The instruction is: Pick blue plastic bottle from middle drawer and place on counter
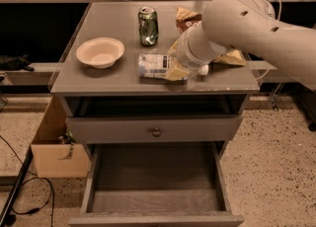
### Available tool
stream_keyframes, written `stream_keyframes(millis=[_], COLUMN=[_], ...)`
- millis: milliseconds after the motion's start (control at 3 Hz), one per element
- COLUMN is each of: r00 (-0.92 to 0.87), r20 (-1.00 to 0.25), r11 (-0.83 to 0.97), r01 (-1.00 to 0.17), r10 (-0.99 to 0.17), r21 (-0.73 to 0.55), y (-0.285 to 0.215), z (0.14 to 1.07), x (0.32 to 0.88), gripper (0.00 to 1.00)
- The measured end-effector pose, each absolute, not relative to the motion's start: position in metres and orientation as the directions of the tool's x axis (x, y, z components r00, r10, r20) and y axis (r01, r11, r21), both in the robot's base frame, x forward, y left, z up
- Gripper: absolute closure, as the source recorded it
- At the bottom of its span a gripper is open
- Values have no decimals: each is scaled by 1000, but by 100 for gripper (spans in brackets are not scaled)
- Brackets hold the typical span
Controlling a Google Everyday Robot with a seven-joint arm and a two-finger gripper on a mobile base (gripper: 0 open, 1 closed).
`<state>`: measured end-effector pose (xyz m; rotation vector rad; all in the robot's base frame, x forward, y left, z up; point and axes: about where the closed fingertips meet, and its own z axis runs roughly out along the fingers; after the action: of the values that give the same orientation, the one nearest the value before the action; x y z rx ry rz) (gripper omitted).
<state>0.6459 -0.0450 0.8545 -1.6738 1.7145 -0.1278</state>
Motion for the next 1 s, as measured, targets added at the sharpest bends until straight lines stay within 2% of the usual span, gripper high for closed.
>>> stream_keyframes(millis=[1000], r00=[108], r20=[-418], r11=[150], r01=[-830], r10=[-902], r21=[-538], y=[-45], z=[854], x=[646], gripper=[11])
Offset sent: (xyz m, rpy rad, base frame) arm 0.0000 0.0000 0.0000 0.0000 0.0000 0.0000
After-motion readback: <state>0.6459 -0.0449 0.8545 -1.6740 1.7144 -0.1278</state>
